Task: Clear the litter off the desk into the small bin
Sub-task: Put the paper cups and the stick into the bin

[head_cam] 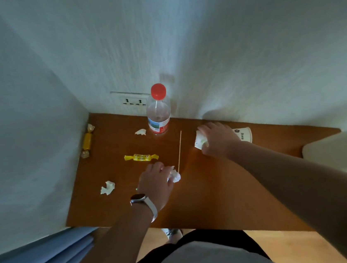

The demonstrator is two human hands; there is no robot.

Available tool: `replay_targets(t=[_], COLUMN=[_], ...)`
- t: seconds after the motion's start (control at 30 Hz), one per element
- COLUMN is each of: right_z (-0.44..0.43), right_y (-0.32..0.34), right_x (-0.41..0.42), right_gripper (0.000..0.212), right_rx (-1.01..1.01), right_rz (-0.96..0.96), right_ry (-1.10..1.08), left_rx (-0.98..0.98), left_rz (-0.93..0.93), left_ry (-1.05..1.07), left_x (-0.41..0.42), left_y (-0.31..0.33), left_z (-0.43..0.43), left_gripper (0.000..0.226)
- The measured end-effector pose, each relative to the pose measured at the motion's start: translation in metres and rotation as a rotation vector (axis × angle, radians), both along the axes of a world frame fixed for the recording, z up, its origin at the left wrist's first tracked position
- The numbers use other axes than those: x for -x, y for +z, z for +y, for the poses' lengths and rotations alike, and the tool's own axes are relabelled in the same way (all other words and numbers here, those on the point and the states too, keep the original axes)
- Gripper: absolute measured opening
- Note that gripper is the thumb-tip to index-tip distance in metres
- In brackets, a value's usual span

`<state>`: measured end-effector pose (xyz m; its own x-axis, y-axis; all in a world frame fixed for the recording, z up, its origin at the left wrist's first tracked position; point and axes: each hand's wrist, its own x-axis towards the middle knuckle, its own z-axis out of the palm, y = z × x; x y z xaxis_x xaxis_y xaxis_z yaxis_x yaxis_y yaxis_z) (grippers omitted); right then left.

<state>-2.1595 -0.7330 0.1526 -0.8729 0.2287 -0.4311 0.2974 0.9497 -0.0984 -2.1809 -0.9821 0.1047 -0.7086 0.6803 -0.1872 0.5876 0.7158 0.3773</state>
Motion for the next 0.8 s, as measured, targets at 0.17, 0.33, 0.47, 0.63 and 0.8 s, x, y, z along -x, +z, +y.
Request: replay_targets(t=[0.17,0.33,0.47,0.63,0.8], right_z=[-0.006,-0.012,-0.017,-0.009,0.014], right_y=[0.001,0.010,0.020,0.035,0.053], right_x=[-0.002,-0.010,-0.022,-0.051,-0.089], right_gripper=[0.059,0.054,0.050,0.052,0.048], right_rx=[-0.041,-0.031,0.011,0.065,0.108], right_rz=[0.033,0.074,0.129,0.184,0.254], right_ry=[0.035,0.004,-0.027,-0.120,-0.201], left_rx=[-0.022,-0.070,-0.123,-0.168,-0.220], left_rz=[-0.003,-0.019,-0.058,-0.122,-0.137], left_ry=[0.014,0.064,0.135,0.111,0.048], left_x=[0.000,0.001,0.002,-0.003,-0.017], left_y=[0.000,0.010,0.023,0.039,0.058], left_z=[-0.005,-0.005,0.000,0.019,0.051], left_gripper=[0.016,0.016,0.016,0.014,0.013])
